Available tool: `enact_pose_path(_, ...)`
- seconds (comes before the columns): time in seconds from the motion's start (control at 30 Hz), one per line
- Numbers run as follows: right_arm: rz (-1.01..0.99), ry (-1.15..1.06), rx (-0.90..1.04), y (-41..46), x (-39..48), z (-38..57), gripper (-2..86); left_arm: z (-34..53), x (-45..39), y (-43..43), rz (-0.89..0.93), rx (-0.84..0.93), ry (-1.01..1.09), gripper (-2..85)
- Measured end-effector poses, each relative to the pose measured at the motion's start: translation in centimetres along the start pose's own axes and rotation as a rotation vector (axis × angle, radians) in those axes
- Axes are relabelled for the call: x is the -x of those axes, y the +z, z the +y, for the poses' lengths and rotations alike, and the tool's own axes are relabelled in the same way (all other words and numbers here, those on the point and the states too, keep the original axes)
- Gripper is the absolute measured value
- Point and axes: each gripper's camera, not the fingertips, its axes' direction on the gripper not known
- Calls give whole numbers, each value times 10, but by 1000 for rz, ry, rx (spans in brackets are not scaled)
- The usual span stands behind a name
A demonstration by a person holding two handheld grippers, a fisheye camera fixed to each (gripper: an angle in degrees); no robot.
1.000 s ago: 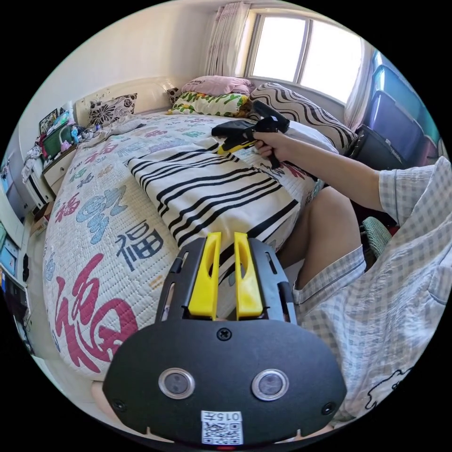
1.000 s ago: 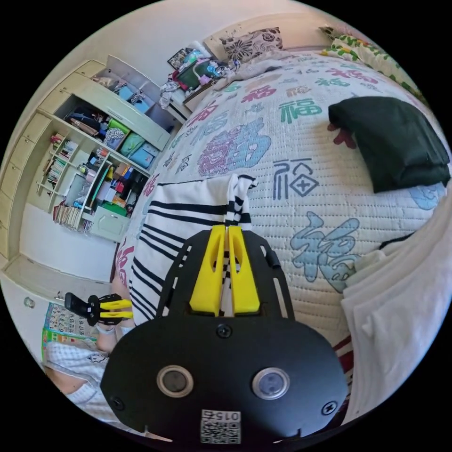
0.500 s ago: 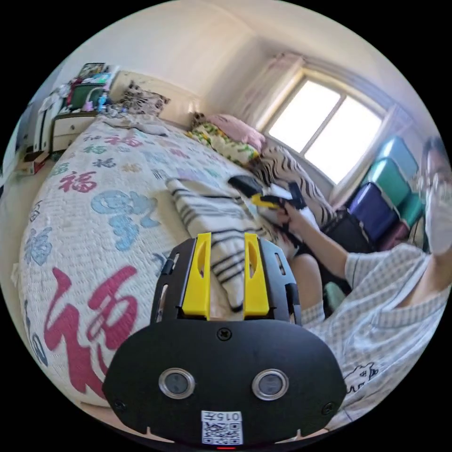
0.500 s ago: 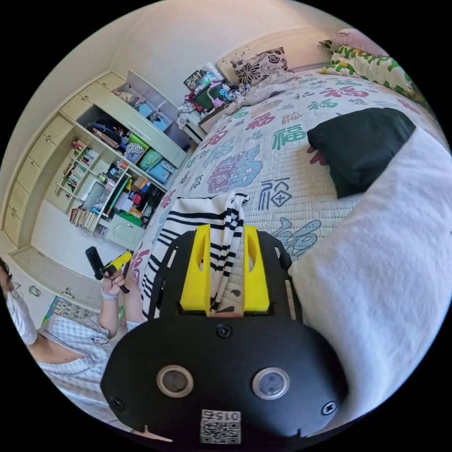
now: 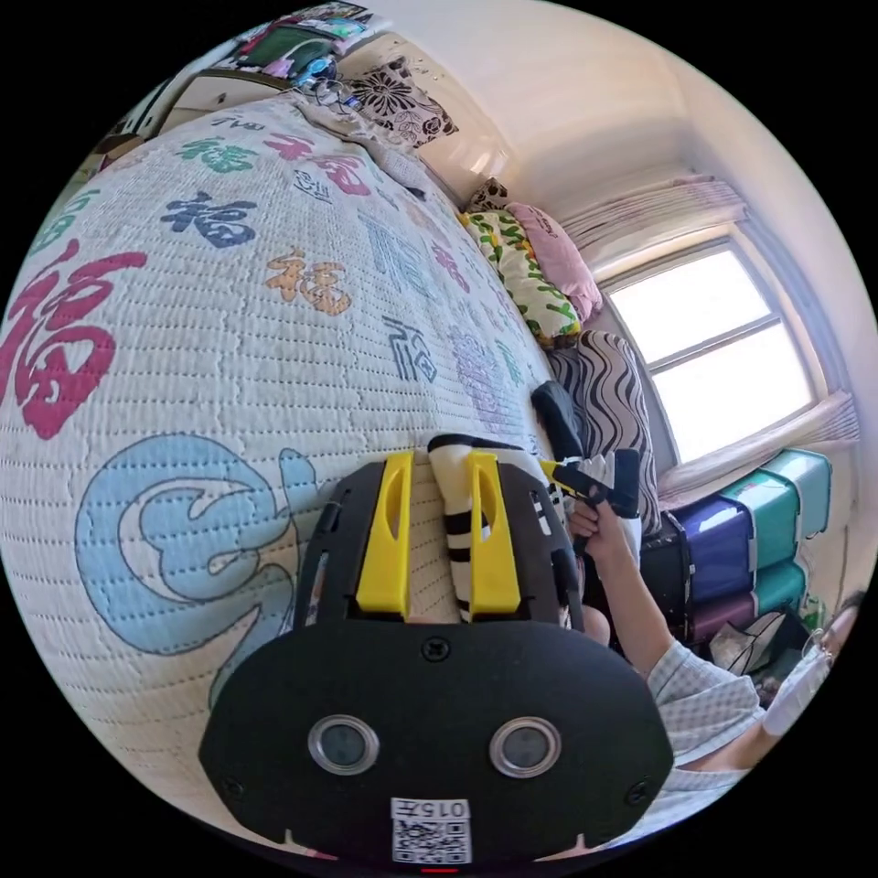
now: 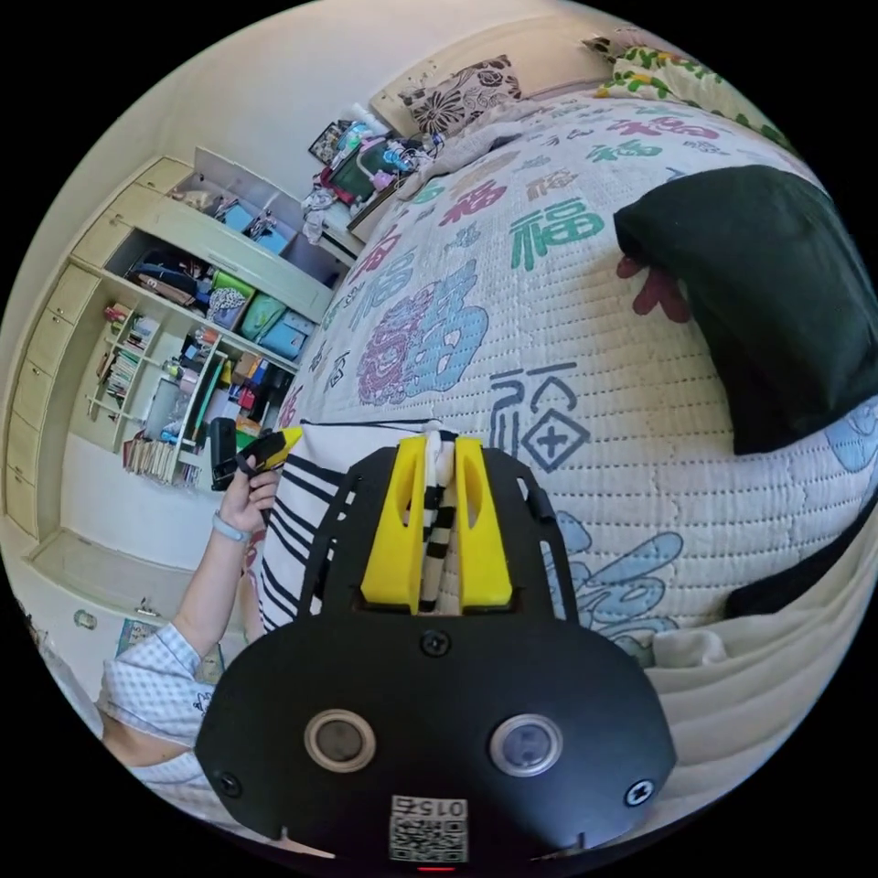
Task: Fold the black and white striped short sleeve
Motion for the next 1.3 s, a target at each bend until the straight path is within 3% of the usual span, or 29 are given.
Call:
enact_pose_path(0.07, -46, 39, -11, -2, -7, 4, 47, -6, 6, 0, 44, 46, 13, 22)
enact_pose_path(0.2, -37, -4, -35, -13, 3, 12, 38, -8, 10, -11, 109, 24, 23, 2)
enact_pose_path(0.4, -146, -233, -116, -72, 55, 48, 34, 13, -39, -73, 189, -64, 324, -3)
enact_pose_path(0.57, -204, -454, -98, -120, 91, 147, 30, 99, -95, -125, 262, -61, 614, -3)
enact_pose_path(0.73, -116, -433, 48, -106, 88, 235, 30, 178, -115, -118, 232, 69, 754, -2)
enact_pose_path(0.97, 221, -545, 287, -56, 111, 282, 37, 239, -108, -90, 21, 141, 756, 7)
enact_pose_path(1.07, 273, -559, 277, -58, 115, 288, 47, 246, -107, -94, -4, 123, 731, 21)
enact_pose_path(1.3, 19, -235, 30, -106, 67, 267, 117, 226, -45, -119, 250, -10, 306, 121)
